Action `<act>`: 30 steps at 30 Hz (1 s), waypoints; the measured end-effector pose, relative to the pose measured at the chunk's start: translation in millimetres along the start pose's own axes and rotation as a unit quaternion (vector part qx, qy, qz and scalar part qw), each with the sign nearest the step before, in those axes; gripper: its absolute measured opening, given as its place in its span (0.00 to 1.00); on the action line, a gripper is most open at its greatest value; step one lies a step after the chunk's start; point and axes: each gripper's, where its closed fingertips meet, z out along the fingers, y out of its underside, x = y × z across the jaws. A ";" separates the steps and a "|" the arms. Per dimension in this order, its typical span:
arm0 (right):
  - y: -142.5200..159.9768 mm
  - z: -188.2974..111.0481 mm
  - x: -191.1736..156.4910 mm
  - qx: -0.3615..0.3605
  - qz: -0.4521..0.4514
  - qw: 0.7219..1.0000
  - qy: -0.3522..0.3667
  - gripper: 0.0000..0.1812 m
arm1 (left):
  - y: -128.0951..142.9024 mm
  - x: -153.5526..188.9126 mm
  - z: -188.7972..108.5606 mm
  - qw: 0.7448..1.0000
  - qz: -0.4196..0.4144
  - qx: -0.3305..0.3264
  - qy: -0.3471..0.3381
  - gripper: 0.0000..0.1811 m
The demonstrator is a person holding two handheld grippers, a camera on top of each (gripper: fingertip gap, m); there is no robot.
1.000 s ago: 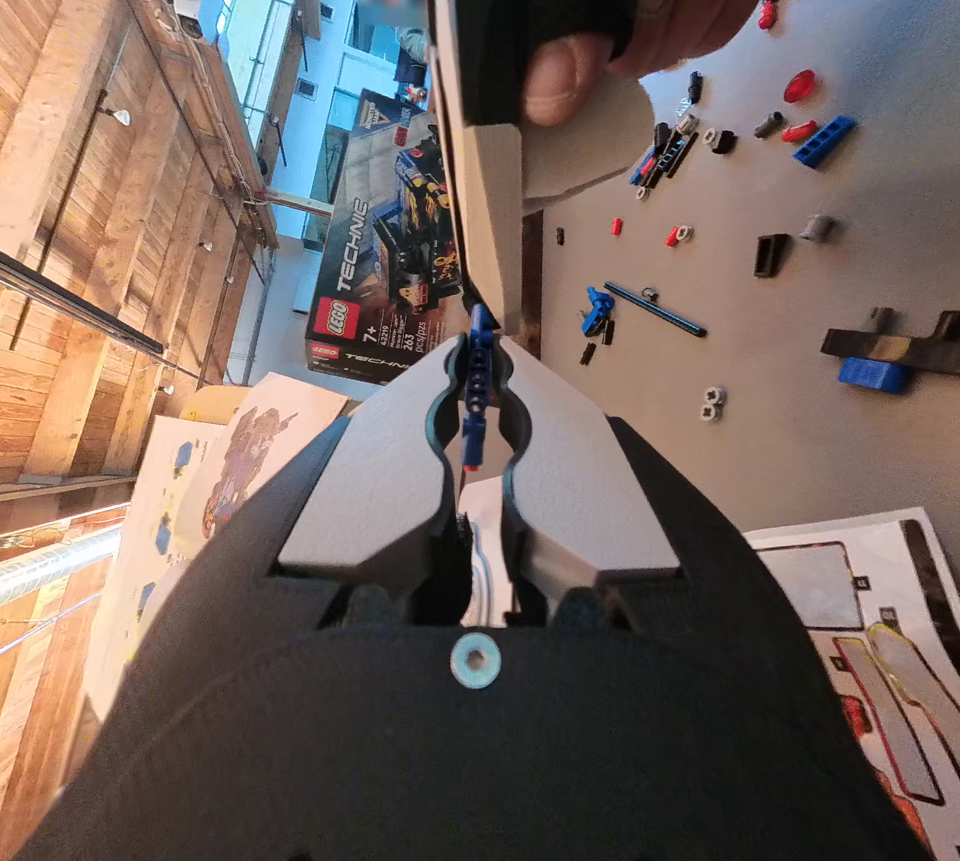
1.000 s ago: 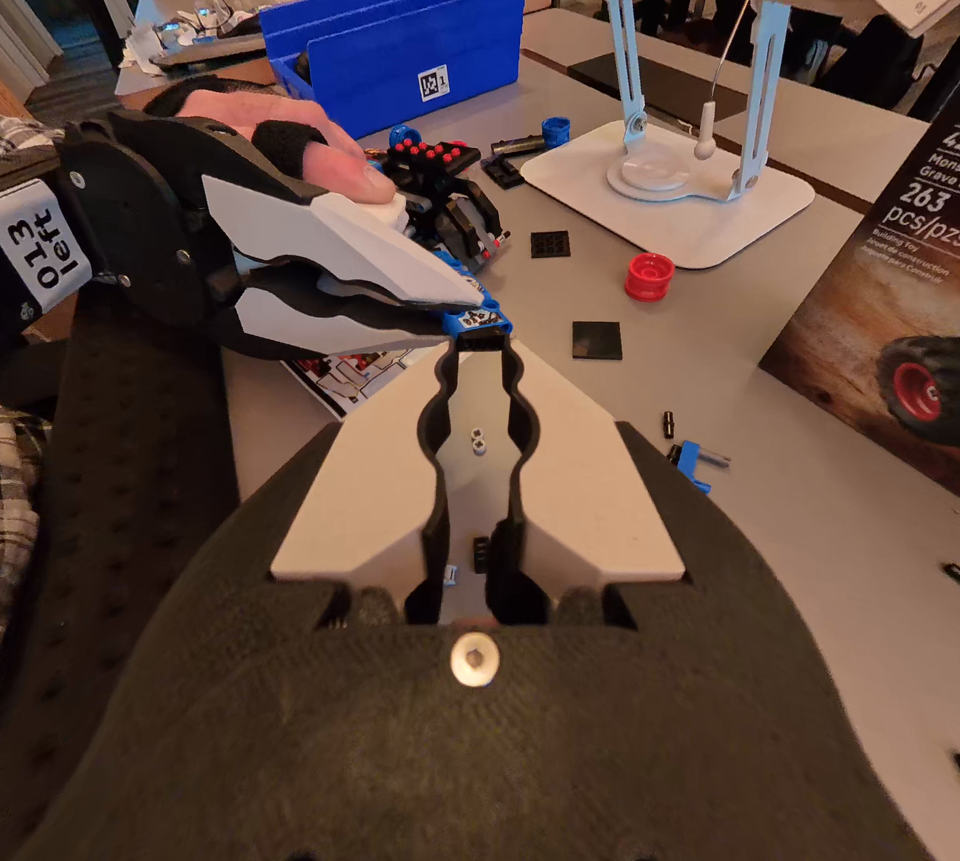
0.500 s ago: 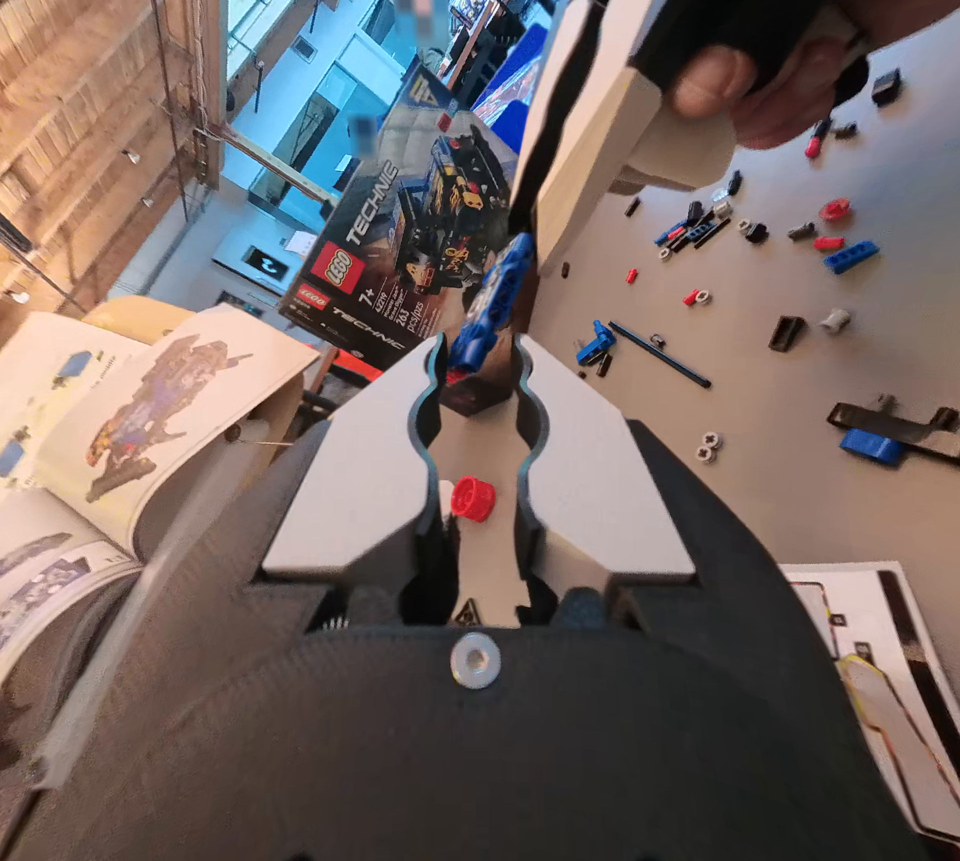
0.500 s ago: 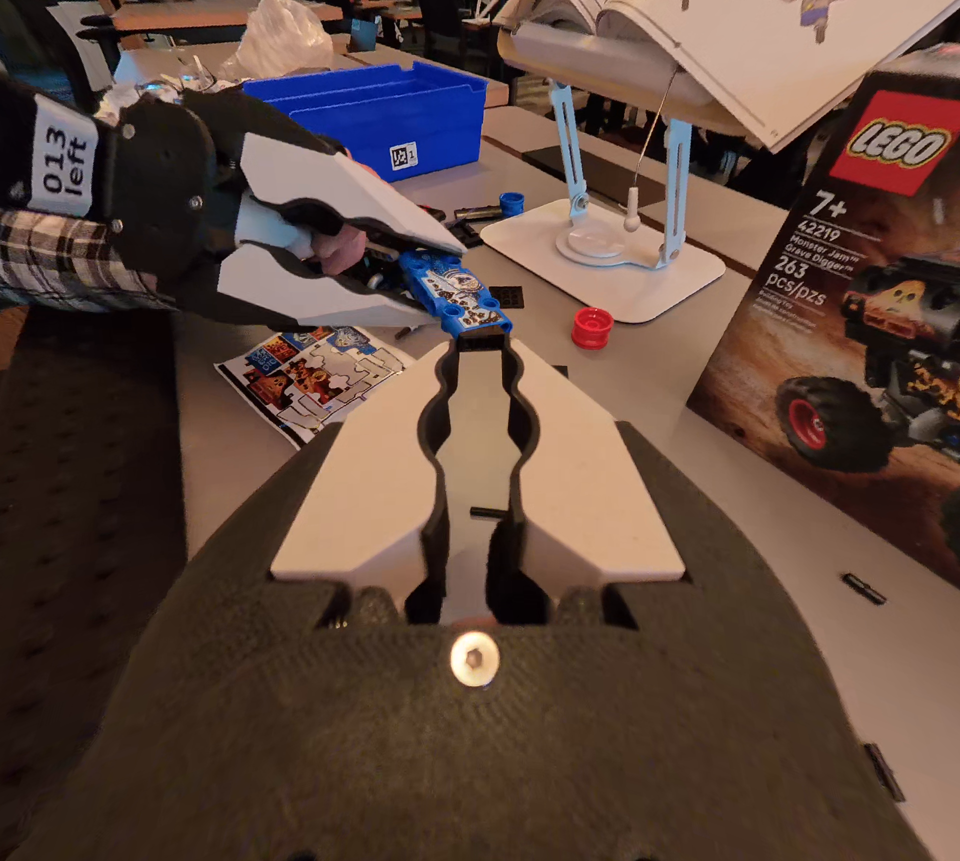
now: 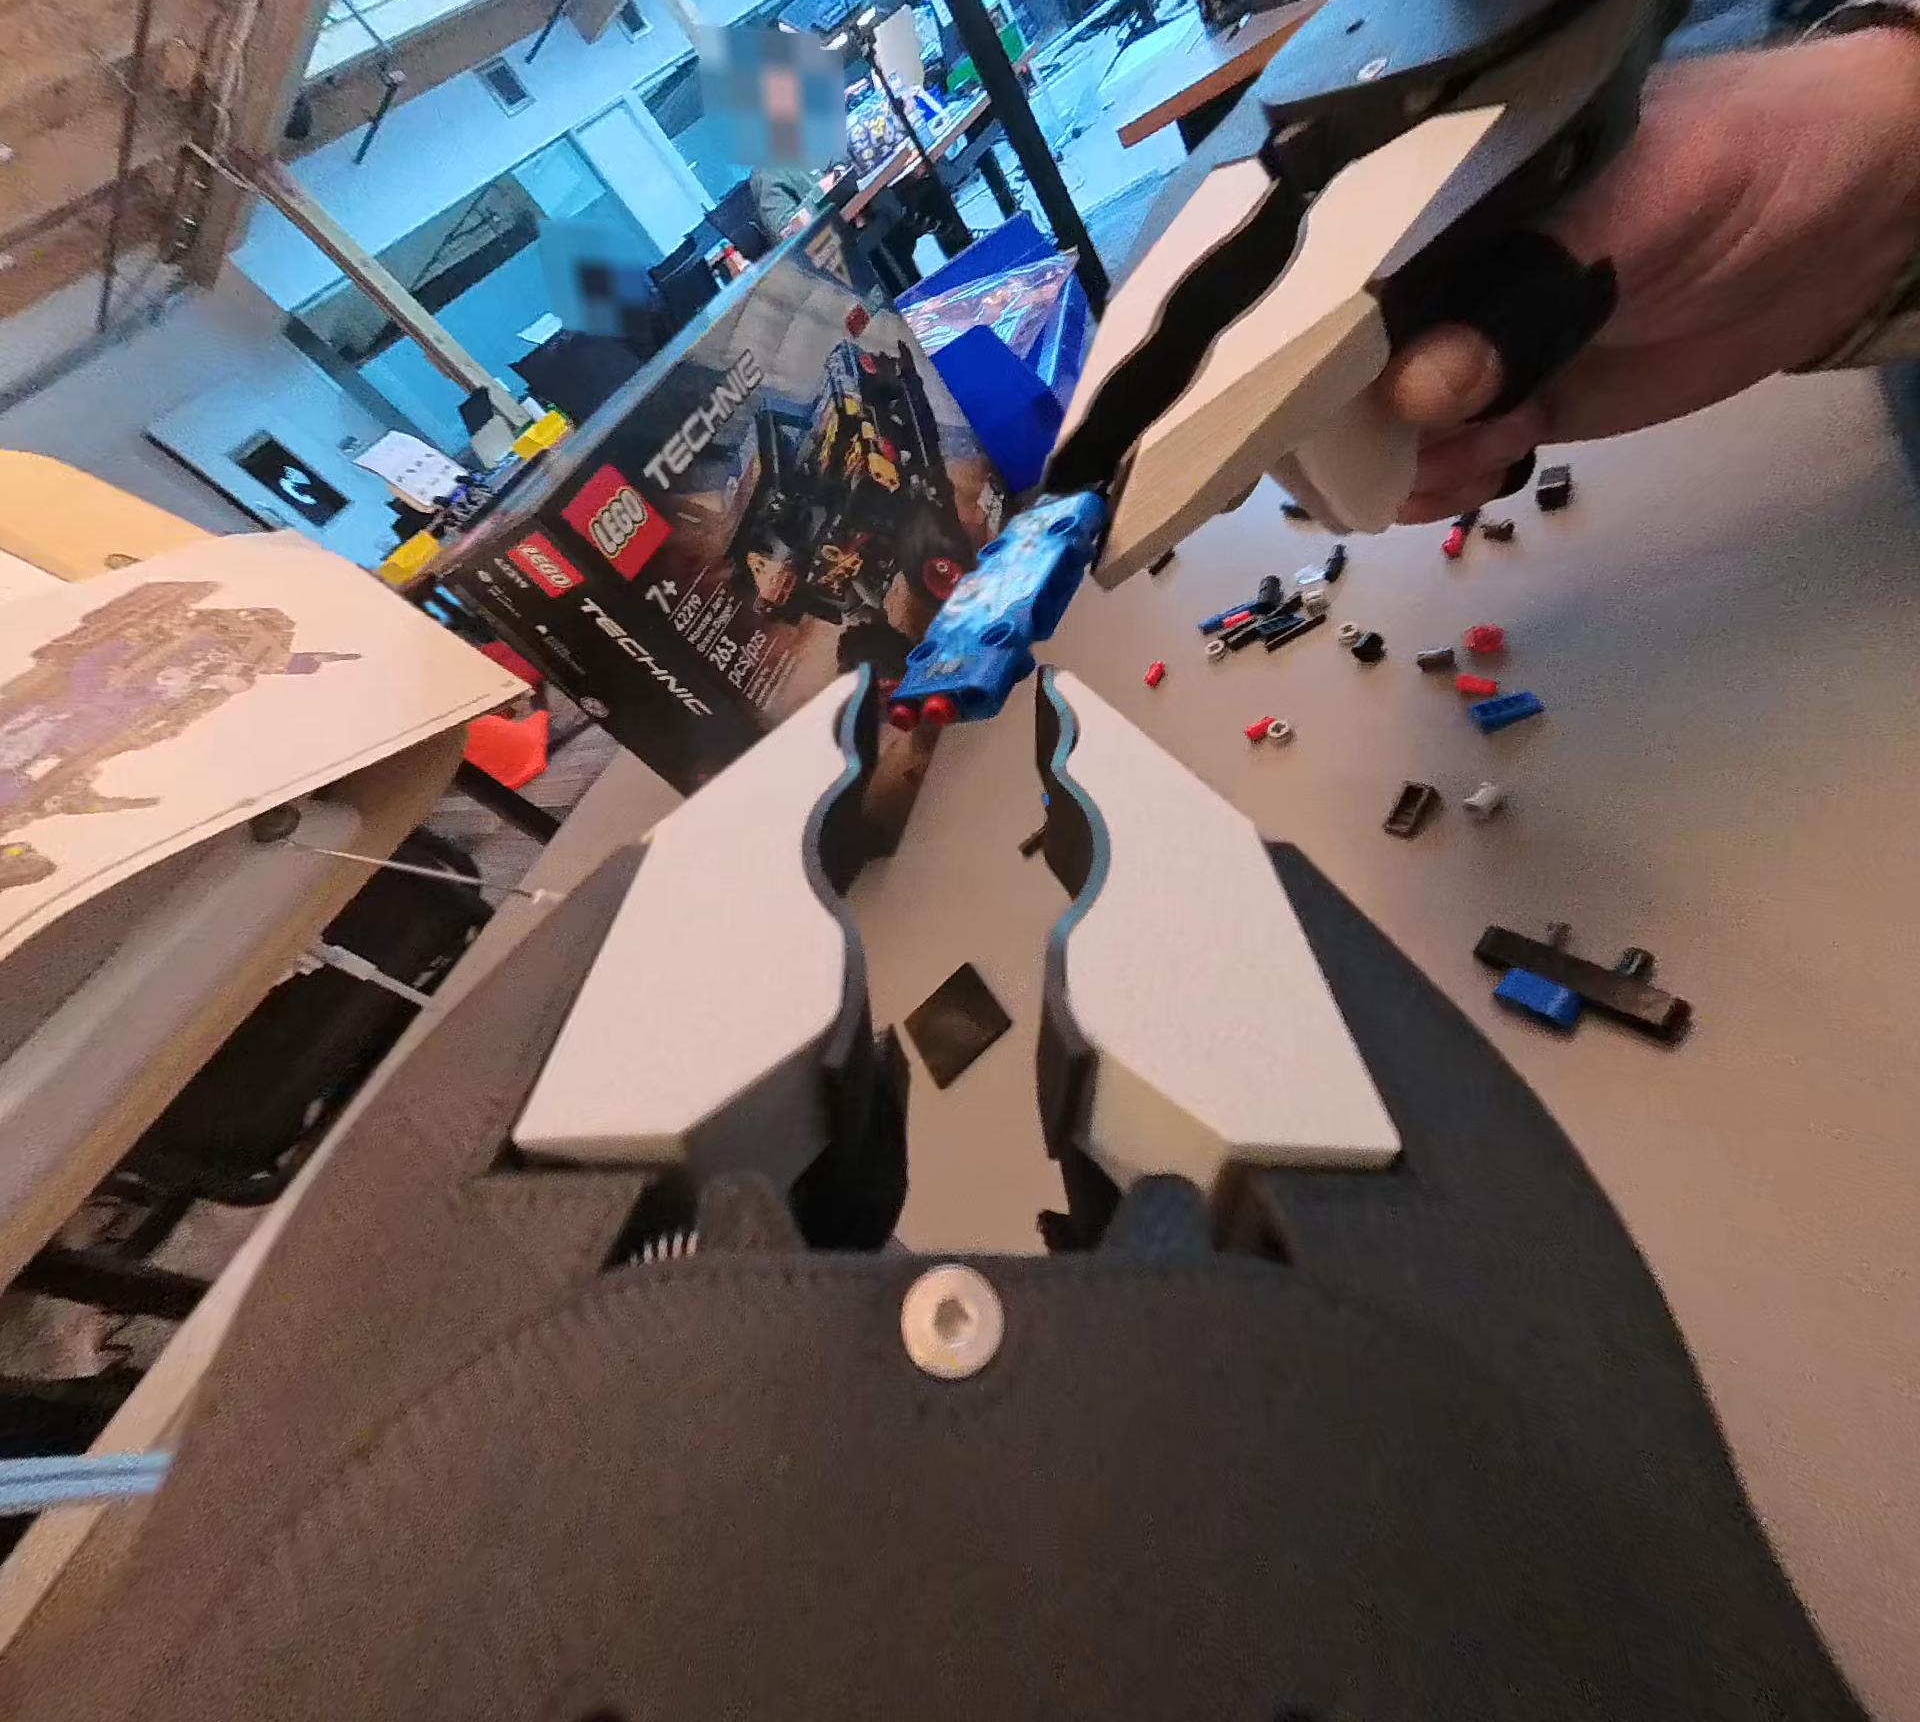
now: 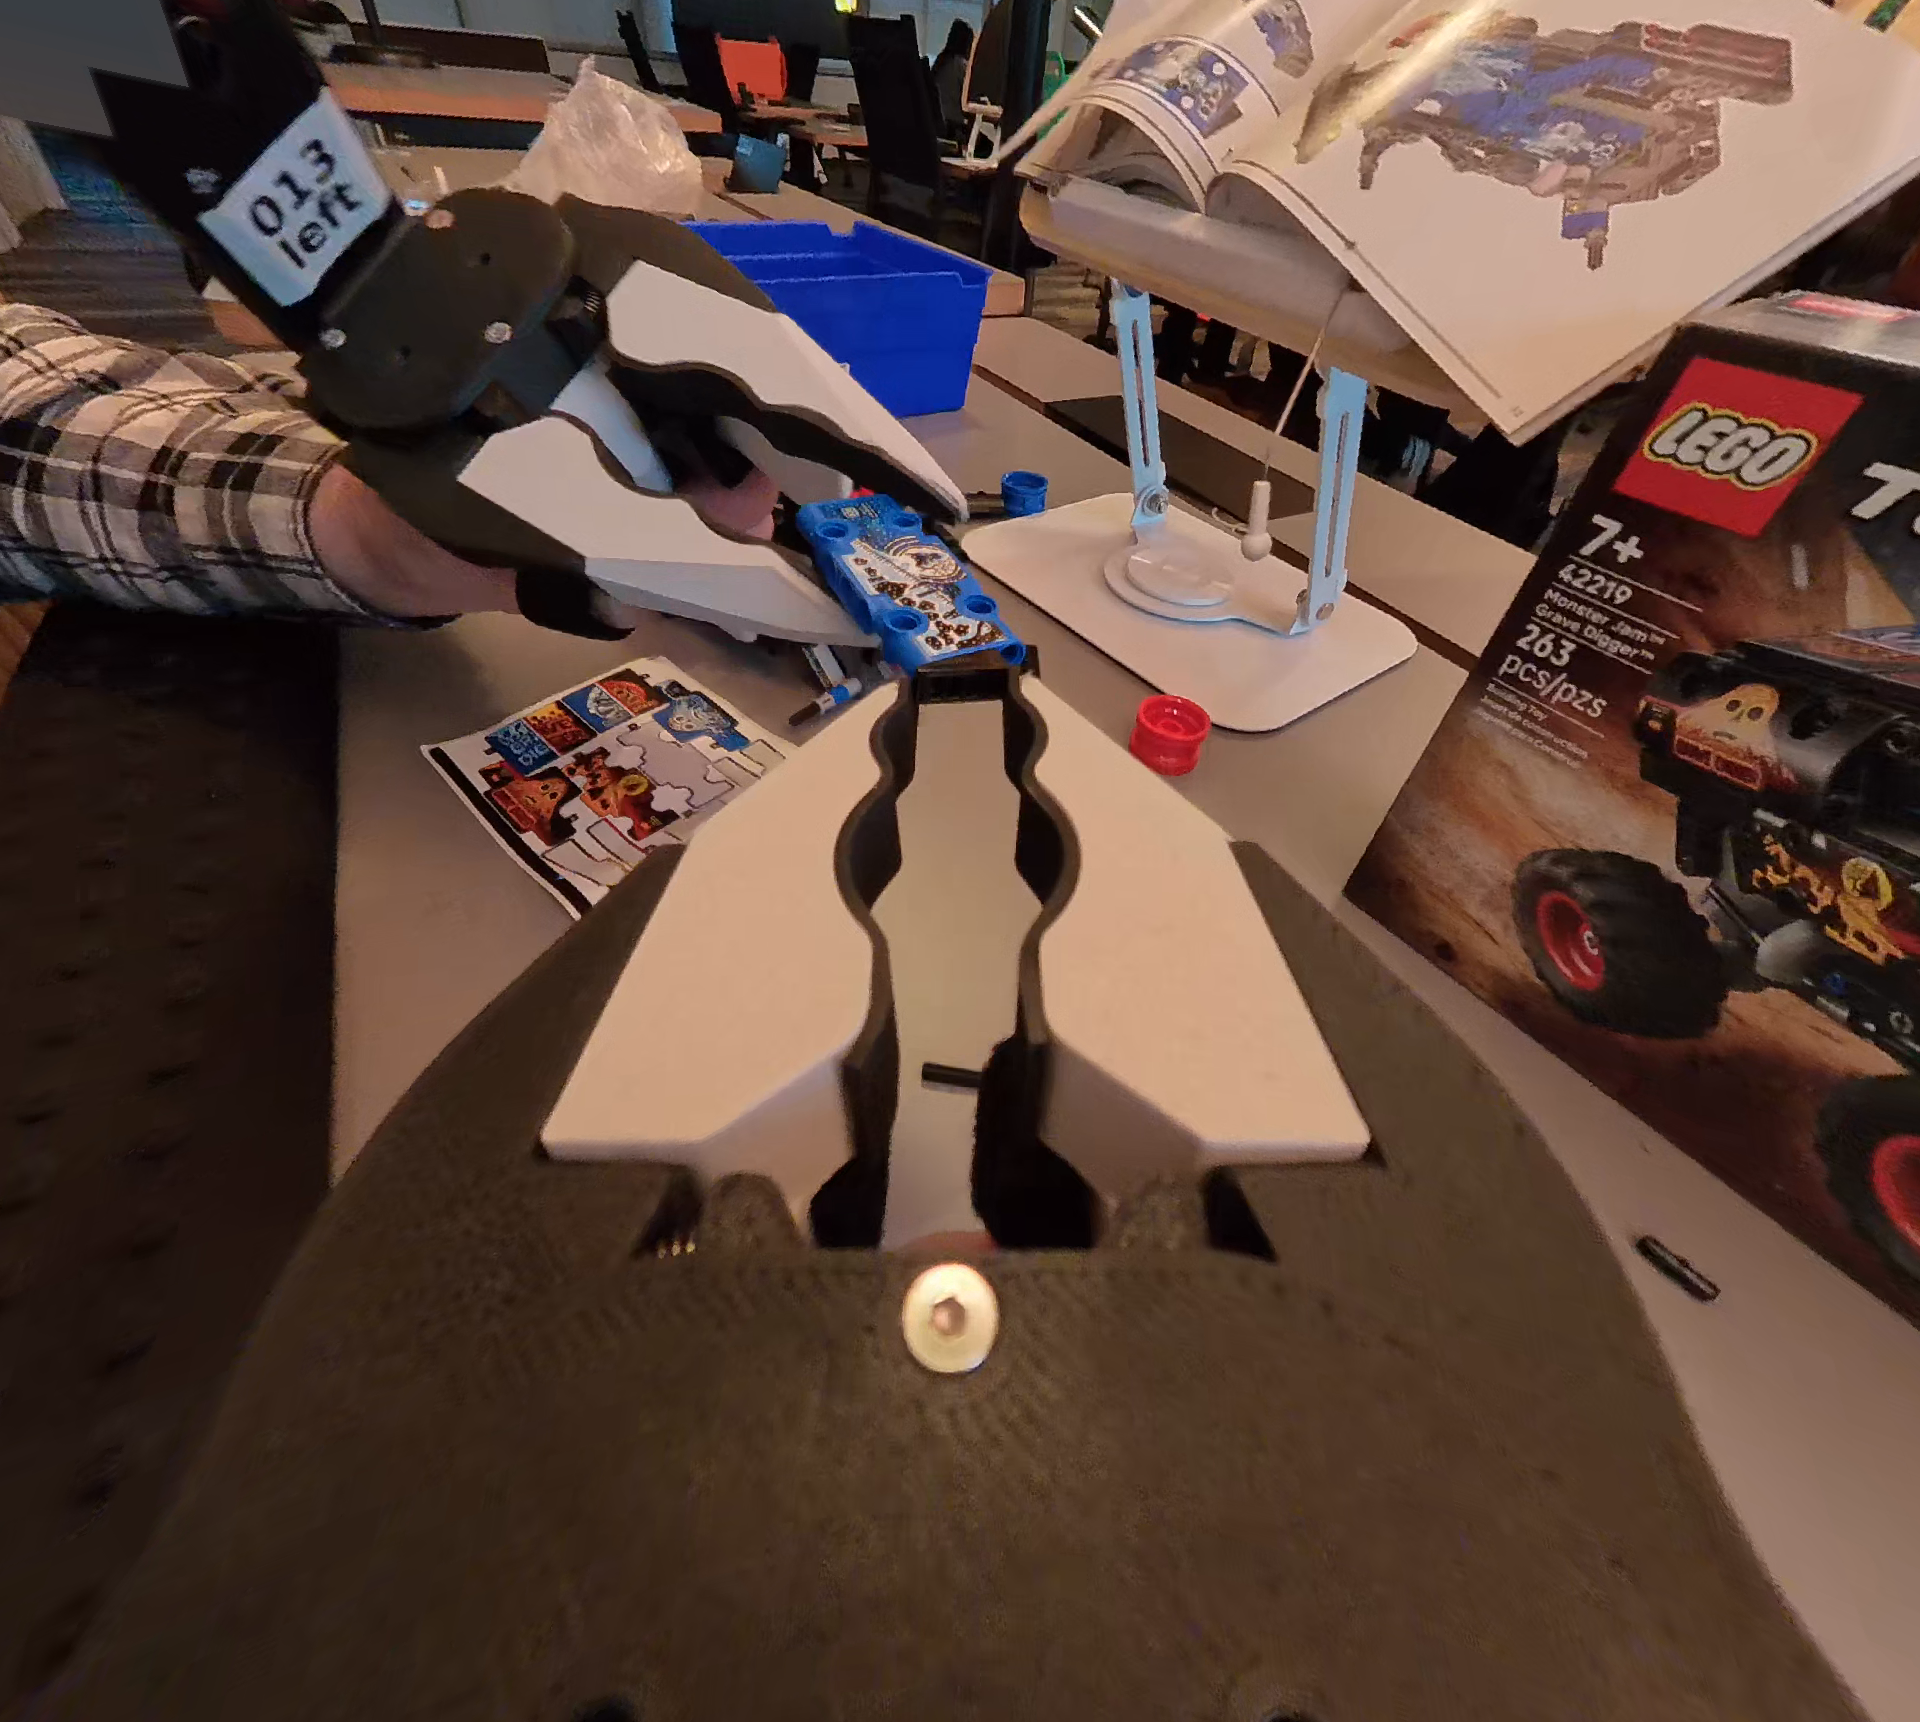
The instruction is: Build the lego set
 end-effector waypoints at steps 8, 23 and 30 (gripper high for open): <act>-6.5 -1.8 -3.5 0.018 -0.021 1.000 0.000 0.08 | -6.9 3.3 -2.3 0.997 -0.061 0.030 0.036 0.14; -11.7 -6.2 -7.3 0.033 -0.033 0.999 -0.007 0.08 | -30.8 5.5 -14.5 0.982 -0.140 0.101 0.083 0.16; -13.2 -7.4 -8.6 0.040 -0.033 0.999 -0.012 0.08 | -35.7 4.9 -17.2 0.977 -0.155 0.116 0.085 0.14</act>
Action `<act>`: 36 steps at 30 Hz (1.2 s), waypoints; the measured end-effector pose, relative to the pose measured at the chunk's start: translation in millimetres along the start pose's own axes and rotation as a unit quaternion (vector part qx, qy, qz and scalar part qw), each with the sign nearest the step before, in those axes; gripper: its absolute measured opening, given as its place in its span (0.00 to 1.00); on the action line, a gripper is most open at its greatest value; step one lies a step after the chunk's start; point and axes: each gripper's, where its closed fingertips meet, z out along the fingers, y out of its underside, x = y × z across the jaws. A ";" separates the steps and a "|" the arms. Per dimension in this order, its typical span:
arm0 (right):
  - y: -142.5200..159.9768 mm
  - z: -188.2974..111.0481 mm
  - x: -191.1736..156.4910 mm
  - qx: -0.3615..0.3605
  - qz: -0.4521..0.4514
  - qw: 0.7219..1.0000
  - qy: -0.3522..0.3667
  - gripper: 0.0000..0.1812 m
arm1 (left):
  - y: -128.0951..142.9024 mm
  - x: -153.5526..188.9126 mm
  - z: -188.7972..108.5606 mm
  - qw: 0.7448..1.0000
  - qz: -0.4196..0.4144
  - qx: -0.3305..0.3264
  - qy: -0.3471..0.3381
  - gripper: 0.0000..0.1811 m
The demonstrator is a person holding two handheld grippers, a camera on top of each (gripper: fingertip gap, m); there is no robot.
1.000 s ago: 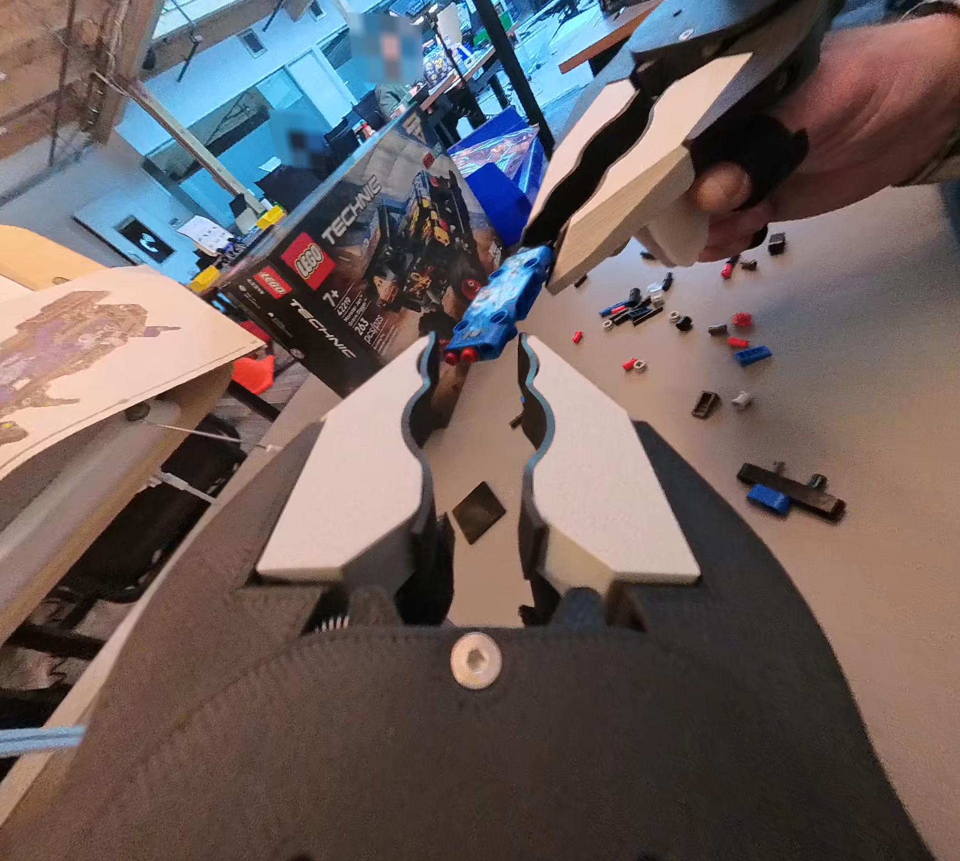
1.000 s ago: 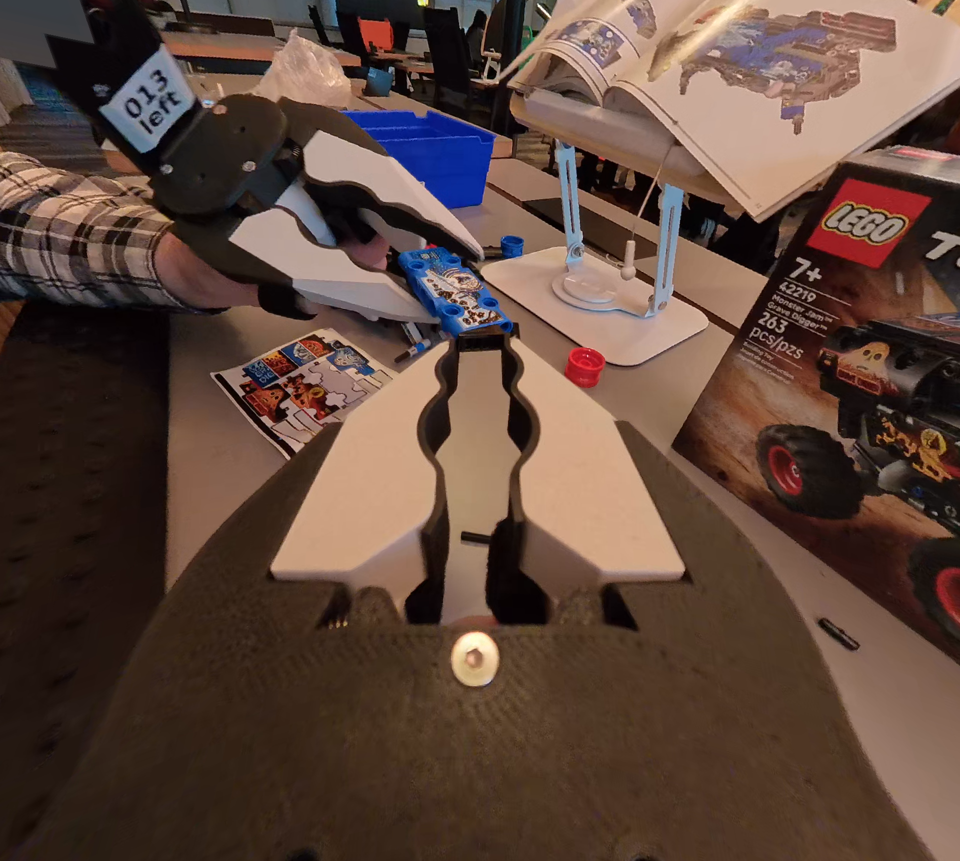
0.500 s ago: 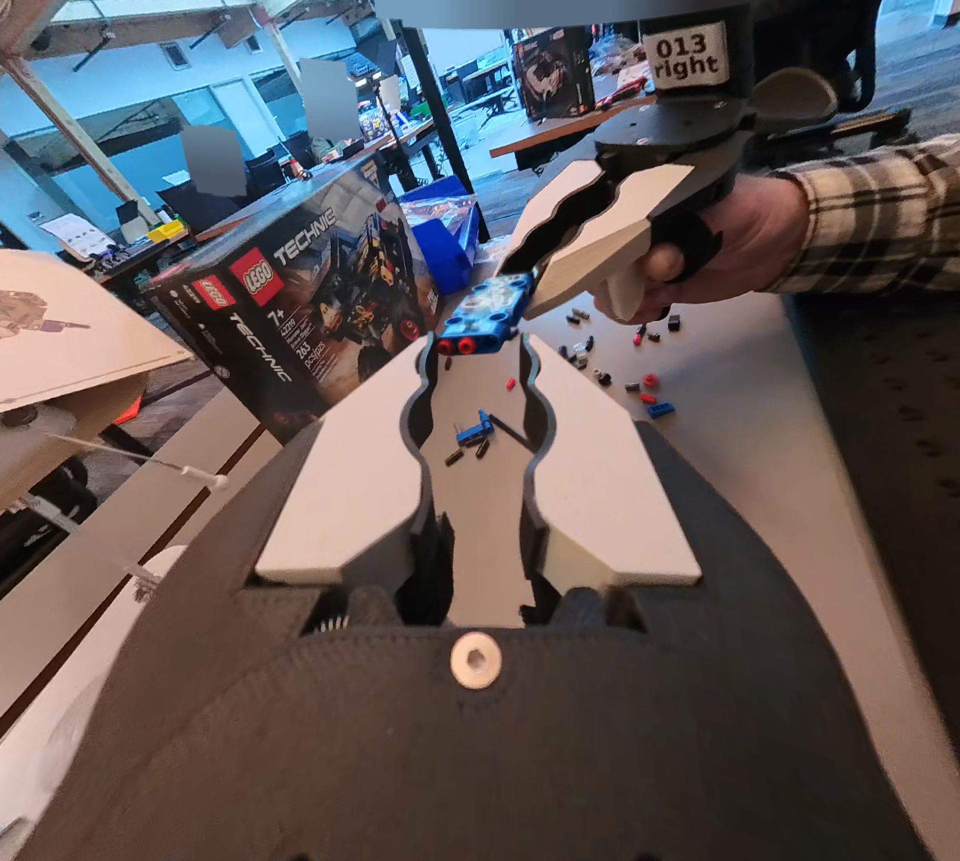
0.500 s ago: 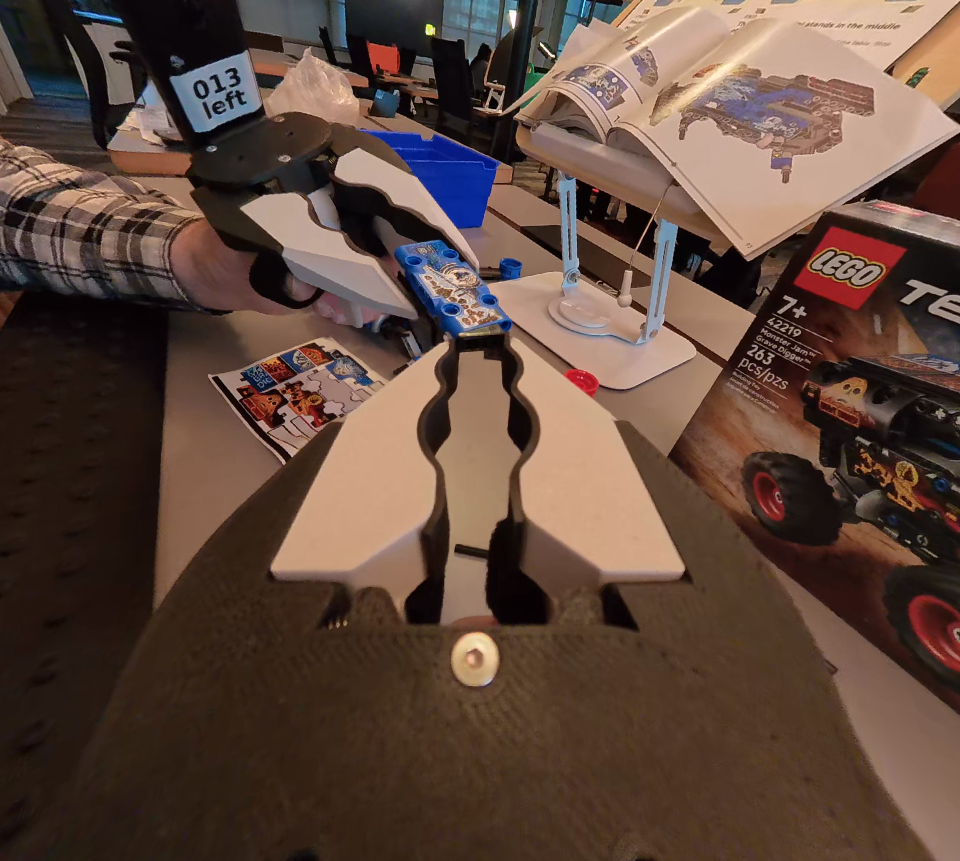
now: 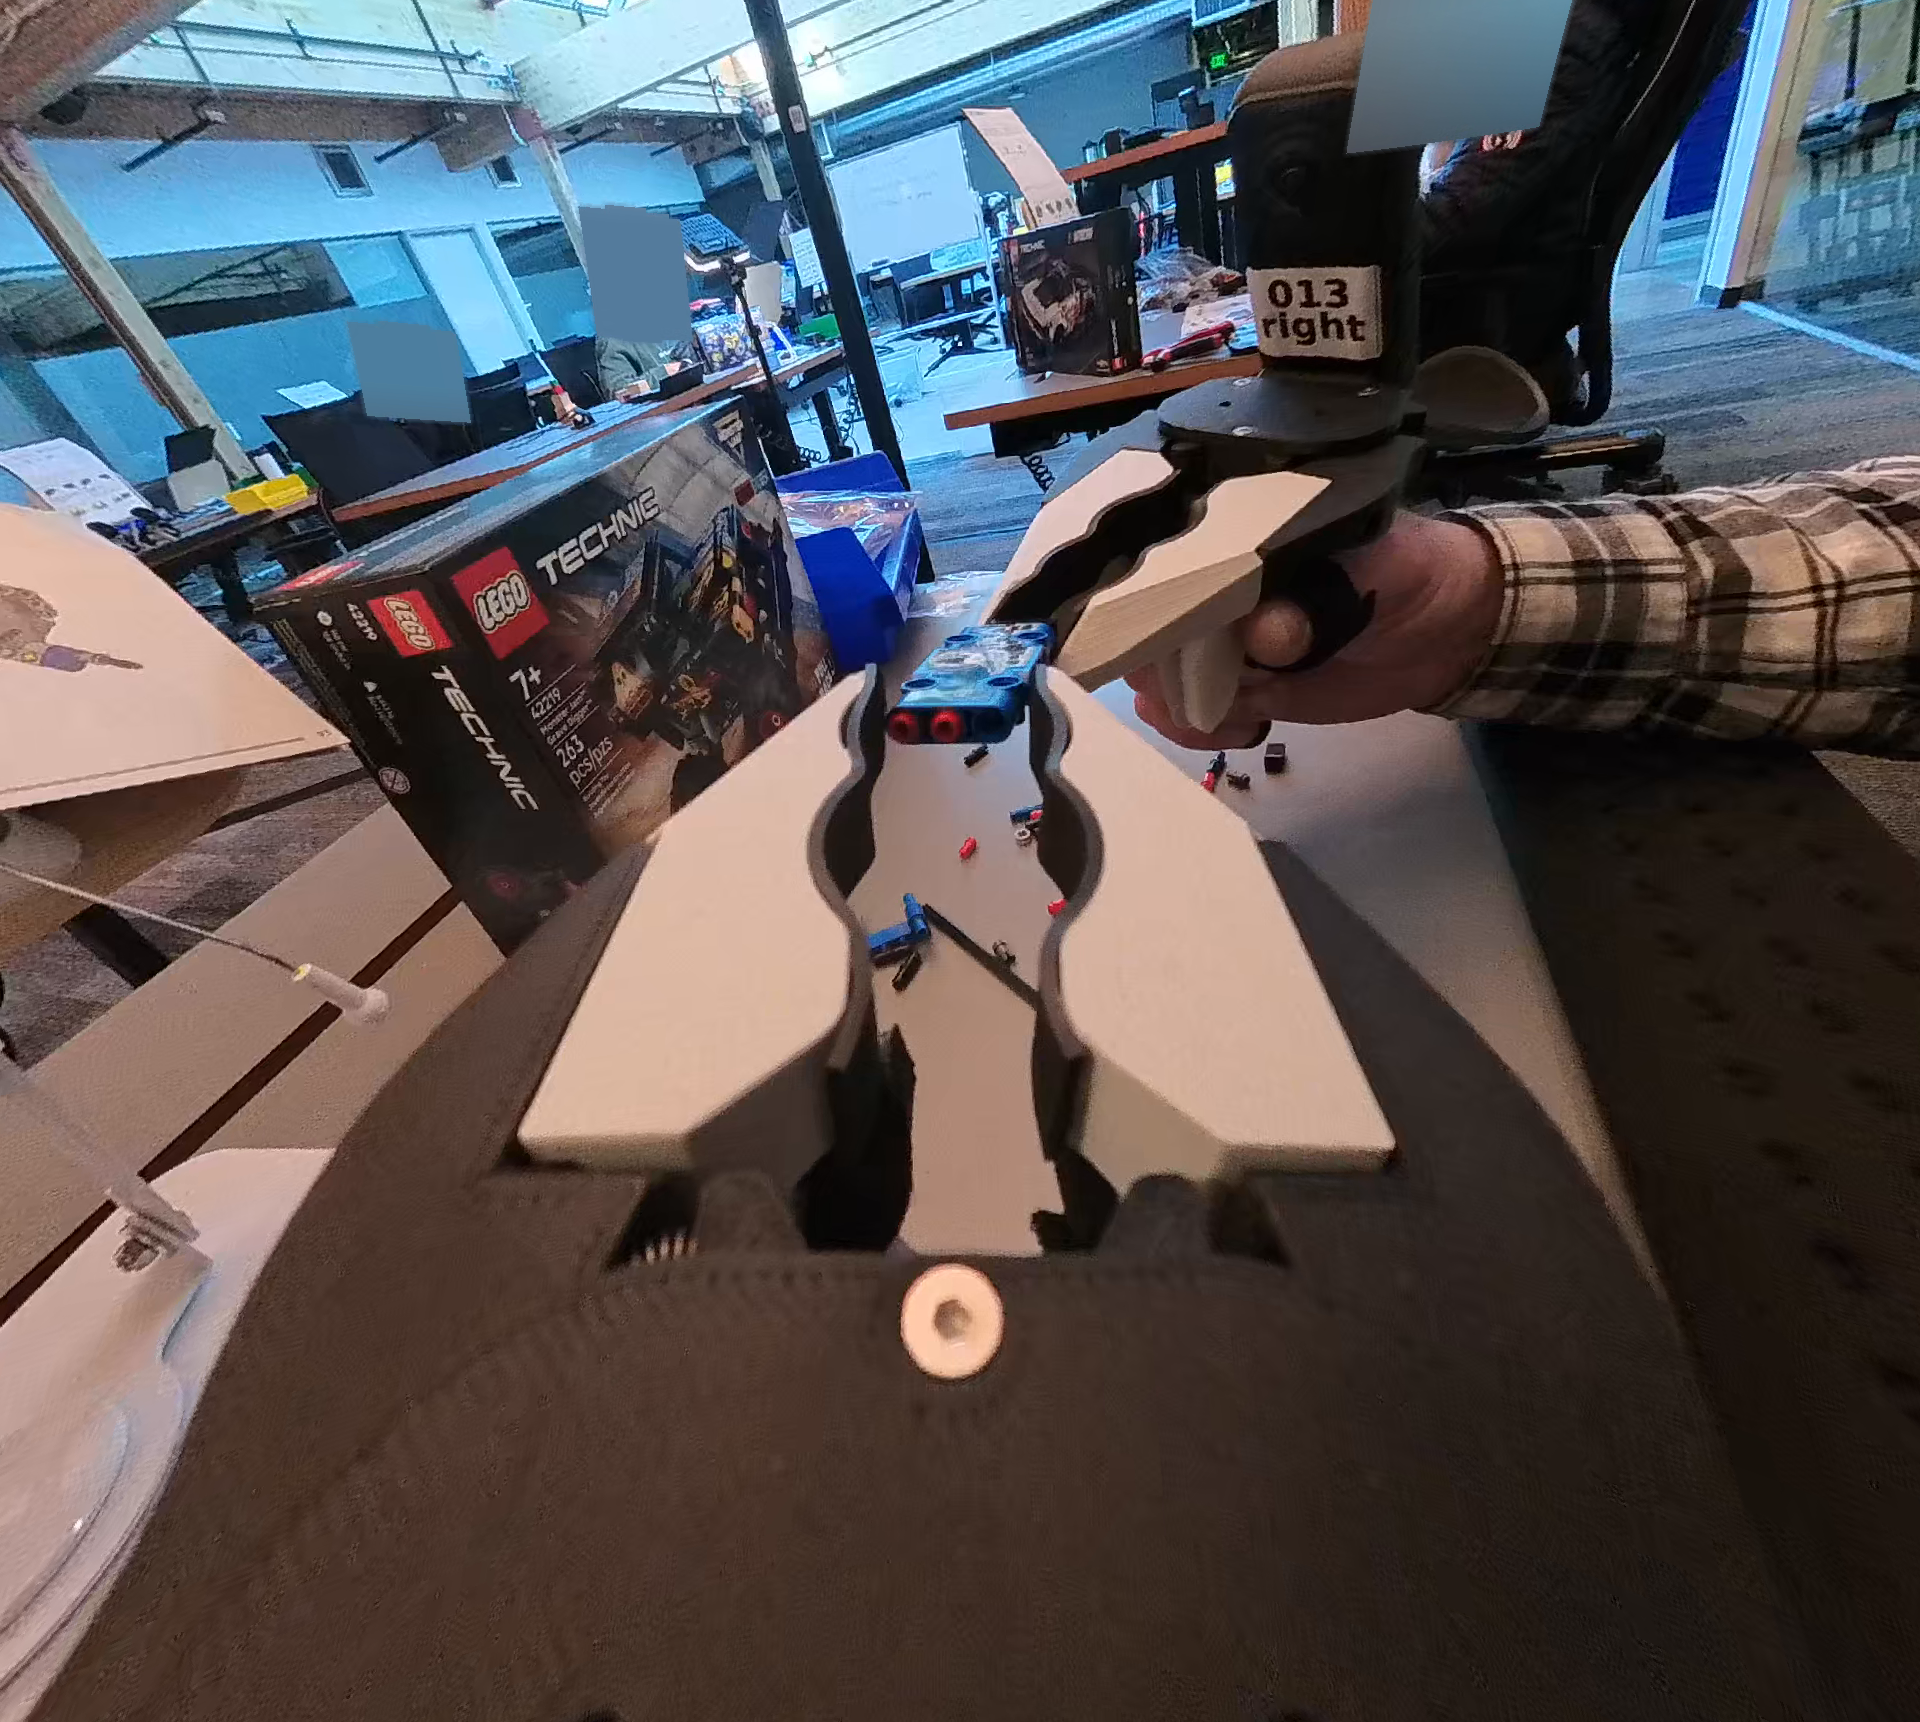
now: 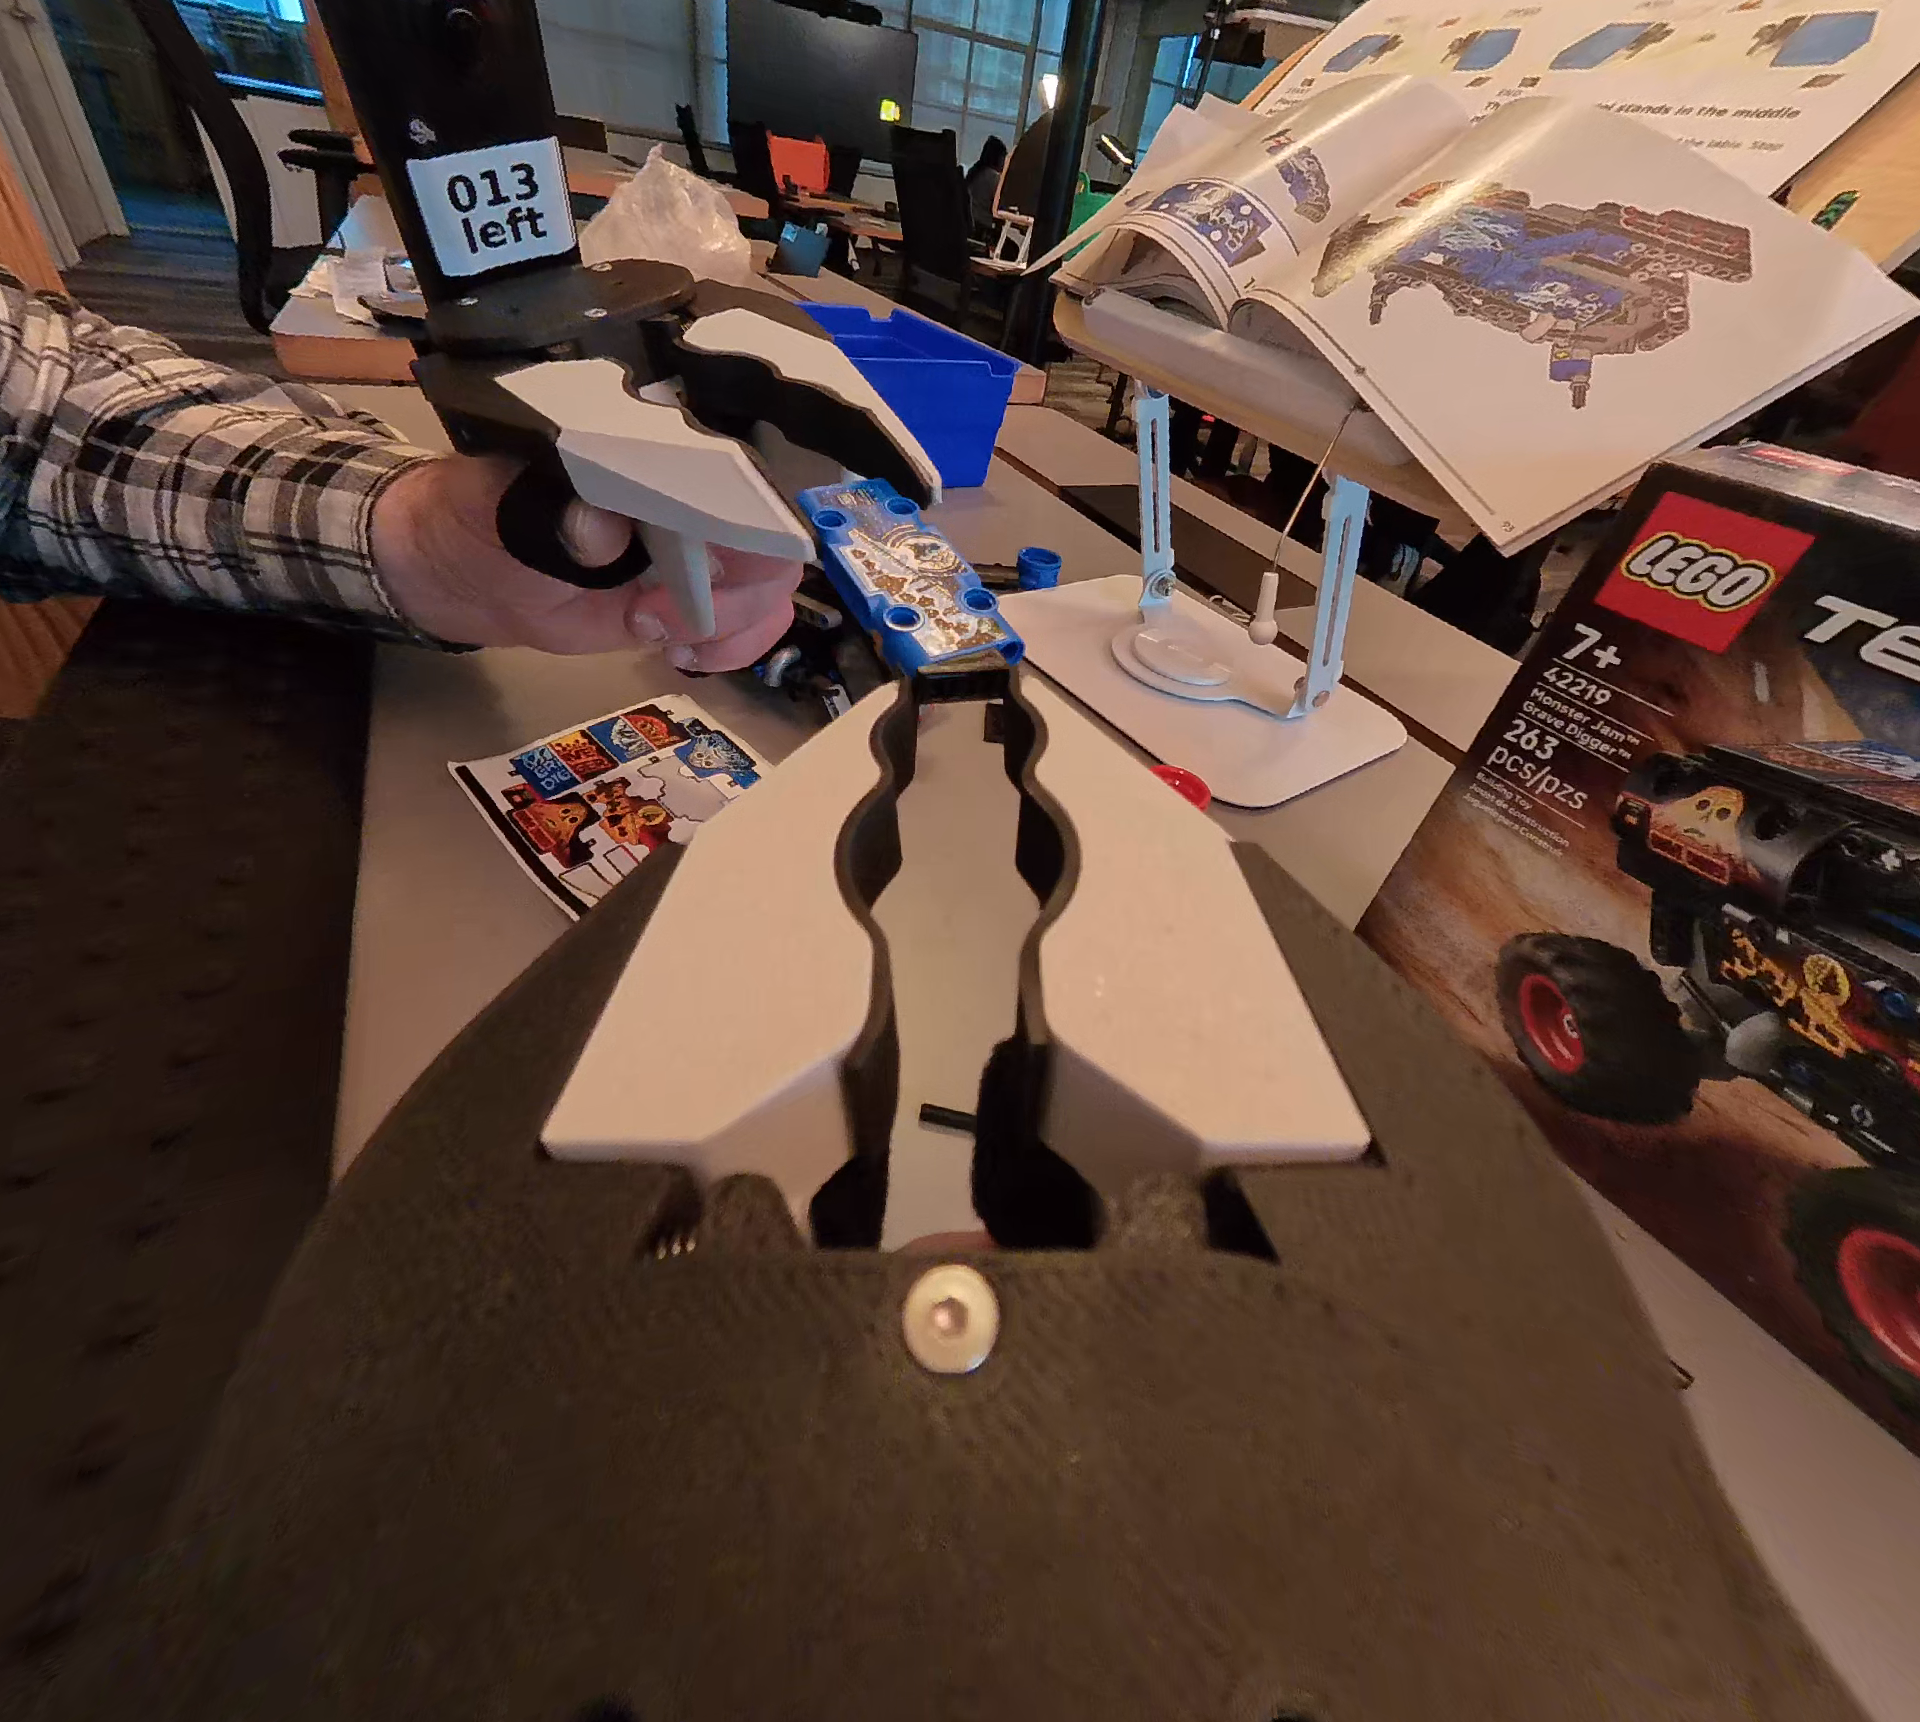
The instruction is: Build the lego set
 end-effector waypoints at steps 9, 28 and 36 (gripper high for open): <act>3.6 1.3 -0.9 -0.004 0.008 1.000 -0.007 0.08 | -3.1 0.2 -0.8 1.000 0.013 0.003 -0.009 0.14; 7.1 1.9 -1.2 -0.006 0.014 1.000 -0.009 0.08 | -2.0 -0.6 -1.7 1.000 0.007 -0.001 -0.005 0.13; 5.8 0.2 0.5 0.001 0.021 1.000 -0.008 0.08 | 2.5 -4.0 -1.3 1.000 -0.018 -0.007 -0.001 0.15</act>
